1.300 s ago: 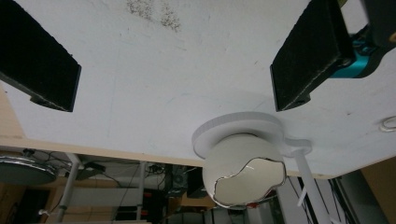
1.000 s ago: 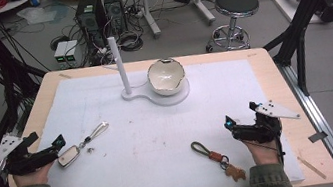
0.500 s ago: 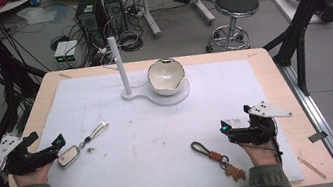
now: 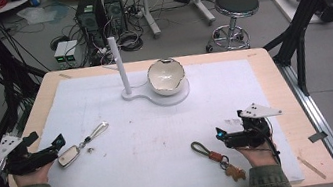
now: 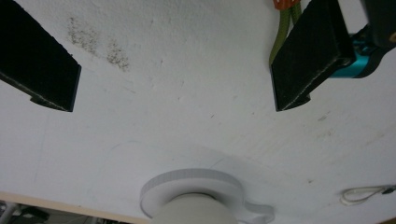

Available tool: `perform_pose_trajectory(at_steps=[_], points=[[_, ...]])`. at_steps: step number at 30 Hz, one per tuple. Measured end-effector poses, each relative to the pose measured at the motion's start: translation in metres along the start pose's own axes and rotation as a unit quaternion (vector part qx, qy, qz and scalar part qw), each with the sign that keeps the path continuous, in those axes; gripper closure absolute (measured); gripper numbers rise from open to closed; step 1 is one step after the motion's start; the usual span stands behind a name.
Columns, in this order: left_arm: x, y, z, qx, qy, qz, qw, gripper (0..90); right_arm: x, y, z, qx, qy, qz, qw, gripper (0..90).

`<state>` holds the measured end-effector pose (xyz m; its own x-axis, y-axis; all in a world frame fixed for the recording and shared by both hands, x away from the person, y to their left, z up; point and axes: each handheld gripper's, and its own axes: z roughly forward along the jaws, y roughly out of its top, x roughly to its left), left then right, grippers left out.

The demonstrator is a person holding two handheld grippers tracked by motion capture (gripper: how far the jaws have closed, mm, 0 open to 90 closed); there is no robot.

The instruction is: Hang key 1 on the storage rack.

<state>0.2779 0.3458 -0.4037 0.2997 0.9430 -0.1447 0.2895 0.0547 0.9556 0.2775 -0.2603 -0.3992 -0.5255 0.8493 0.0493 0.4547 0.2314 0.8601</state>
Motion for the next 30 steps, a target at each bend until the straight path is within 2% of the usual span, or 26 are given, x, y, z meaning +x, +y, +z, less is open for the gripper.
perform_pose_trajectory(at_steps=[1, 3, 6, 17, 23, 28, 30], points=[[0.000, 0.000, 0.000, 0.000, 0.000, 0.000, 1.0000, 1.7, 0.000, 0.000, 0.000, 0.000, 0.000, 0.000, 1.0000, 0.5], [0.000, 0.000, 0.000, 0.000, 0.000, 0.000, 1.0000, 1.7, 0.002, 0.000, 0.002, 0.020, 0.015, -0.002, 0.9997, 0.5], [0.000, 0.000, 0.000, 0.000, 0.000, 0.000, 1.0000, 1.7, 0.004, -0.001, 0.005, 0.033, 0.024, -0.011, 0.9991, 0.5], [0.000, 0.000, 0.001, 0.002, -0.002, 0.000, 1.0000, 1.7, 0.010, -0.003, 0.012, 0.083, 0.053, -0.027, 0.9948, 0.5], [0.000, 0.000, 0.001, 0.002, -0.002, -0.002, 1.0000, 1.7, 0.016, -0.004, 0.016, 0.109, 0.075, -0.035, 0.9905, 0.5], [0.000, 0.000, 0.001, -0.001, -0.003, -0.005, 1.0000, 1.7, 0.019, -0.005, 0.019, 0.124, 0.082, -0.043, 0.9880, 0.5], [0.001, 0.000, 0.000, -0.001, -0.003, -0.006, 1.0000, 1.7, 0.020, -0.006, 0.020, 0.135, 0.091, -0.050, 0.9854, 2.2]])
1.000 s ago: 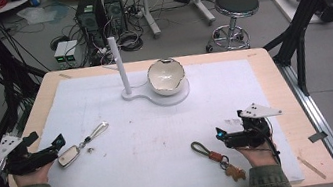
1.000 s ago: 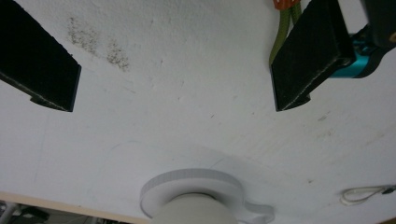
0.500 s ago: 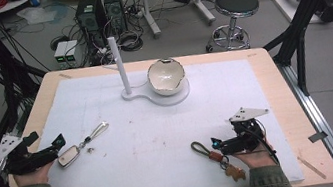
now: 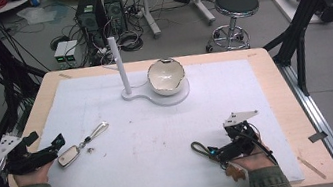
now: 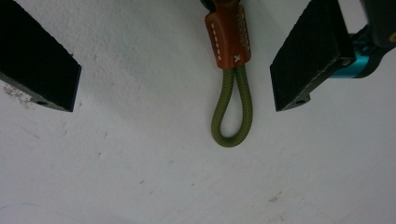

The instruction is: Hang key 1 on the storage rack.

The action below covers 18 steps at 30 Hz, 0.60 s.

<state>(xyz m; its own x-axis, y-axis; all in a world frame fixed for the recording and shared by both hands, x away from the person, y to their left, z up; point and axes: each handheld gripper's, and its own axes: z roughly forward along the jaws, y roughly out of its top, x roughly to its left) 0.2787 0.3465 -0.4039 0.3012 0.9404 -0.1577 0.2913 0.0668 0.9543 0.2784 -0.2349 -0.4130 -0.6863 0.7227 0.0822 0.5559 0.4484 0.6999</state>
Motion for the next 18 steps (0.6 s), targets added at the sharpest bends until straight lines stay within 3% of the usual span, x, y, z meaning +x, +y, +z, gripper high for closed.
perform_pose_trajectory(at_steps=[11, 13, 18], points=[[-0.0001, -0.0001, 0.0004, 0.000, 0.003, 0.000, 1.0000, 1.7, 0.0049, -0.0010, 0.0056, 0.035, 0.015, -0.021, 0.9990, 7.6], [-0.0004, -0.0002, 0.0005, 0.000, 0.003, 0.000, 1.0000, 1.7, 0.0058, -0.0015, 0.0068, 0.038, 0.026, -0.027, 0.9986, 15.8], [0.0000, 0.0000, 0.0002, 0.001, 0.003, 0.001, 1.0000, 1.7, 0.0076, -0.0021, 0.0090, 0.059, 0.040, -0.035, 0.9969, 21.6]])
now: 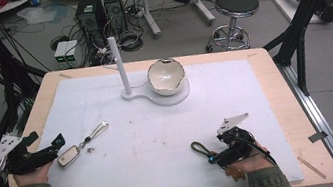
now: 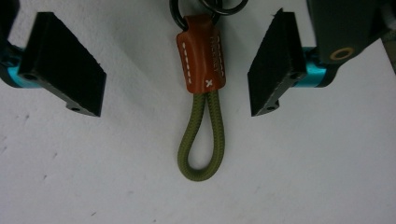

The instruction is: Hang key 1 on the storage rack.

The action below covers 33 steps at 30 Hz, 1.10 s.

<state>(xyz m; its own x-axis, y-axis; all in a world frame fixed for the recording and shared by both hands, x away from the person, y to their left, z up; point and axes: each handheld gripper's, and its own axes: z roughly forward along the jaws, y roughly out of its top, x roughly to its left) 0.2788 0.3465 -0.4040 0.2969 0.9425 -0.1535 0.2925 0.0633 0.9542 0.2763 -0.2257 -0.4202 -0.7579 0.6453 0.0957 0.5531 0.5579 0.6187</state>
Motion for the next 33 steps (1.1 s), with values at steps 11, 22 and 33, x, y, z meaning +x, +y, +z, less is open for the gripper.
perform_pose_trajectory(at_steps=[11, 22, 33], points=[[-0.0001, 0.0000, 0.0000, 0.000, 0.000, 0.000, 1.0000, 1.7, -0.0004, -0.0015, 0.0007, 0.019, 0.037, -0.007, 0.9991, 42.9], [-0.0004, -0.0002, 0.0003, -0.001, 0.000, 0.000, 1.0000, 1.7, 0.0017, -0.0032, 0.0025, 0.039, 0.028, -0.024, 0.9985, 67.0], [-0.0005, -0.0002, 0.0007, 0.001, -0.001, 0.002, 1.0000, 1.7, 0.0065, -0.0021, 0.0015, 0.040, 0.022, -0.041, 0.9981, 71.9]])
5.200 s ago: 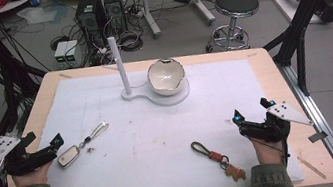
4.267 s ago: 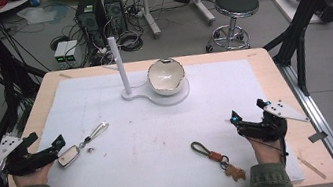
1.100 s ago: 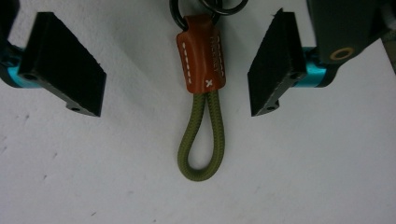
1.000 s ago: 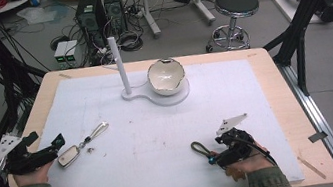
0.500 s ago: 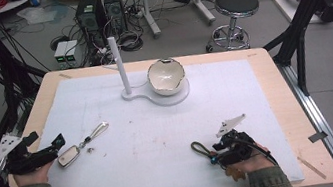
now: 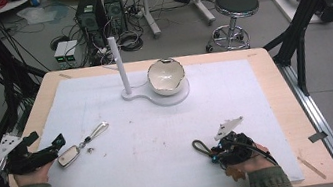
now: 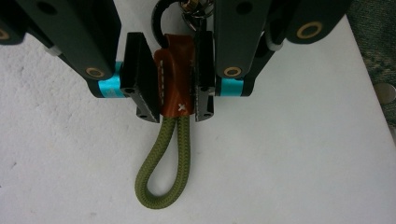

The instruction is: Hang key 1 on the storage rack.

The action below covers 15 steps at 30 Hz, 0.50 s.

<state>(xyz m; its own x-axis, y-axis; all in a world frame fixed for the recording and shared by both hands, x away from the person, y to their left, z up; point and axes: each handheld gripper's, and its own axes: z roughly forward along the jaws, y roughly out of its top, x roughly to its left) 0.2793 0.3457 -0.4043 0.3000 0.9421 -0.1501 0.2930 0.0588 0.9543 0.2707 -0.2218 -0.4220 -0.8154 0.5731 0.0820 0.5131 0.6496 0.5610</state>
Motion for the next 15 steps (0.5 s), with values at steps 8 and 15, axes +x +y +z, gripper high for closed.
perform_pose_trajectory(at_steps=[8, 15], points=[[0.000, 0.000, 0.000, -0.001, 0.000, -0.002, 1.0000, 1.7, -0.001, 0.001, -0.003, -0.024, -0.001, 0.005, 0.9997, 72.8], [-0.001, 0.000, 0.000, 0.001, 0.001, 0.000, 1.0000, 1.7, 0.000, 0.009, -0.016, -0.092, -0.030, 0.015, 0.9952, 74.1]])
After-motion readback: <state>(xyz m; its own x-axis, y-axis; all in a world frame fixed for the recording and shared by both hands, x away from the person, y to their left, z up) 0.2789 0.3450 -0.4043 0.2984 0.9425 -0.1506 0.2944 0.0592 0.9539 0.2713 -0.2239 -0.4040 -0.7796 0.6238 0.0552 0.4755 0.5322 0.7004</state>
